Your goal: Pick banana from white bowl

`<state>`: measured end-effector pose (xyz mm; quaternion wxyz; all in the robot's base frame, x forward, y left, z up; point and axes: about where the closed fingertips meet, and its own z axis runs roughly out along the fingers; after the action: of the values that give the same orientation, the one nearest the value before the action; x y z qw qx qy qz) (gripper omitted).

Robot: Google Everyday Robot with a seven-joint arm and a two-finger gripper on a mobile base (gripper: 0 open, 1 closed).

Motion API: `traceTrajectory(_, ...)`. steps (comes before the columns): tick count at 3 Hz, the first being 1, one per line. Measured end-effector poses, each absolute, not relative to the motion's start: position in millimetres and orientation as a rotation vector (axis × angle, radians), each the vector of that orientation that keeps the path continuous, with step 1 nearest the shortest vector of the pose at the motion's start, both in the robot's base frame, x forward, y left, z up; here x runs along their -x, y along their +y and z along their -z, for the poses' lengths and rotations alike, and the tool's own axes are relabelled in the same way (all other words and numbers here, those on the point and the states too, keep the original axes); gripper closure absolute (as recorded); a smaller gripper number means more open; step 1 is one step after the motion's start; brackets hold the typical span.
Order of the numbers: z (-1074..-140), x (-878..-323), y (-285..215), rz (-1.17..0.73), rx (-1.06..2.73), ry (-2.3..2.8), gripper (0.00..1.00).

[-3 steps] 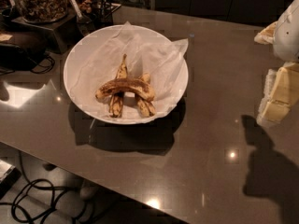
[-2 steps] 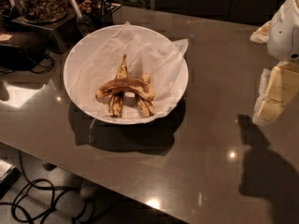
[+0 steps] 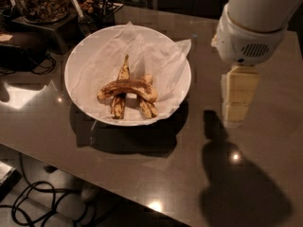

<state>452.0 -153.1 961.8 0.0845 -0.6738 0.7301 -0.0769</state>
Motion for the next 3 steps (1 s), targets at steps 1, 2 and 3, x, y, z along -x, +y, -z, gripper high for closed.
traceTrajectory(1,-964,-456,-150,0.244,2.005,2.159,0.00)
traceTrajectory(2,-964,-456,-150,0.244,2.005,2.159,0.00)
traceTrajectory(3,-952,-471,-119,0.238,2.051,2.188,0.00)
